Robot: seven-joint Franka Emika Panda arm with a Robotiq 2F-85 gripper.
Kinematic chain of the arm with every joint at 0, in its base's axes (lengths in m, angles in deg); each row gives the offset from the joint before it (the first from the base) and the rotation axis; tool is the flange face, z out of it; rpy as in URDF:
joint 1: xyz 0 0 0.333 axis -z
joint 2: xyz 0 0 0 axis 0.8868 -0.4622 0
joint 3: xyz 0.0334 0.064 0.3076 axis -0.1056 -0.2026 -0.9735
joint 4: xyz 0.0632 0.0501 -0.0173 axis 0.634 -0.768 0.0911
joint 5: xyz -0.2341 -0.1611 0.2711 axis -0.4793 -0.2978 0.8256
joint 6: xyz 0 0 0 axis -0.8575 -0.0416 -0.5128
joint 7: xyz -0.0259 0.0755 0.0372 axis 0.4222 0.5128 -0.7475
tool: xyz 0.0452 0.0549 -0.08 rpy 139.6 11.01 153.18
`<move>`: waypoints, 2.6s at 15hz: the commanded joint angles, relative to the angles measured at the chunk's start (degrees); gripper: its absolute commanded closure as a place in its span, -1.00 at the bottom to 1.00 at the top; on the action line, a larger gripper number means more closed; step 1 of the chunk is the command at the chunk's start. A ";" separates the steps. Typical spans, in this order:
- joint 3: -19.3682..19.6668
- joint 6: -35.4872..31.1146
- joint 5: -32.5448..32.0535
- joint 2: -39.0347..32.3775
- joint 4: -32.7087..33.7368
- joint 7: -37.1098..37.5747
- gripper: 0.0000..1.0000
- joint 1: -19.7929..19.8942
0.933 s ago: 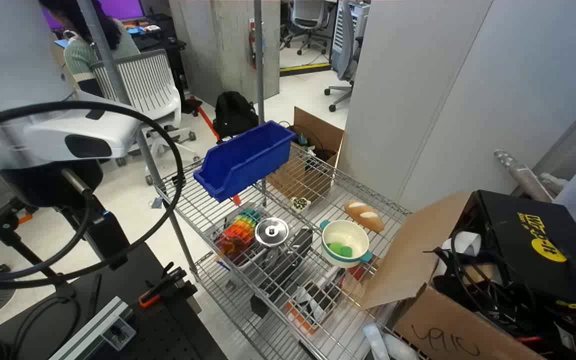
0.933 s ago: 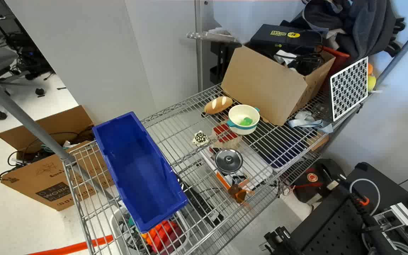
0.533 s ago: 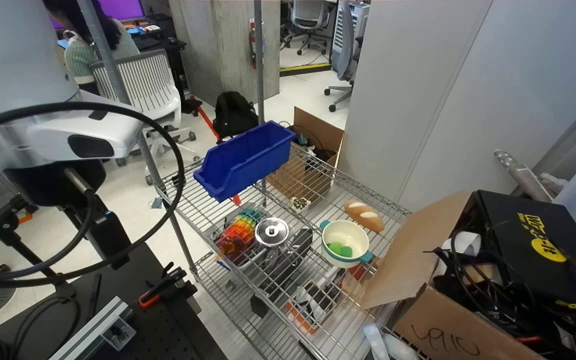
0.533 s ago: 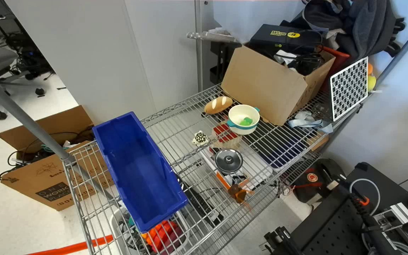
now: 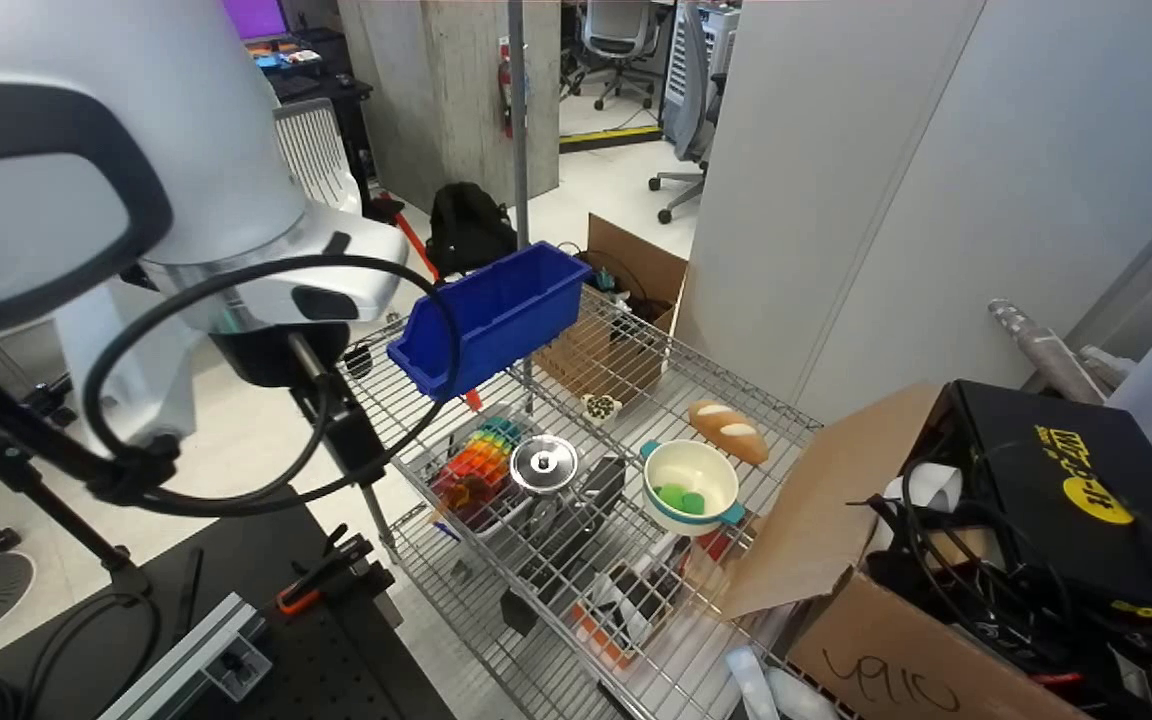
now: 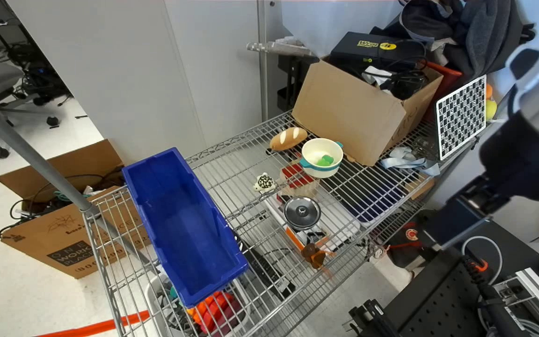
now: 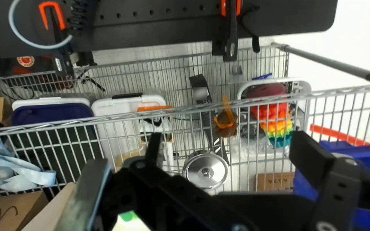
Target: Uncover the pot and put the lid on the rack
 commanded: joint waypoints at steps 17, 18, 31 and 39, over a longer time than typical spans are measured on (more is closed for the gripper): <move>8.80 -15.20 -9.32 -66.56 47.44 20.18 -1.00 -7.12; 9.14 -14.64 -8.99 -67.86 48.82 20.22 -1.00 -7.67; 9.86 -4.87 -6.04 -72.52 57.02 21.46 -1.00 -8.29; 9.99 -4.03 -5.91 -74.04 57.22 21.76 -0.43 -8.22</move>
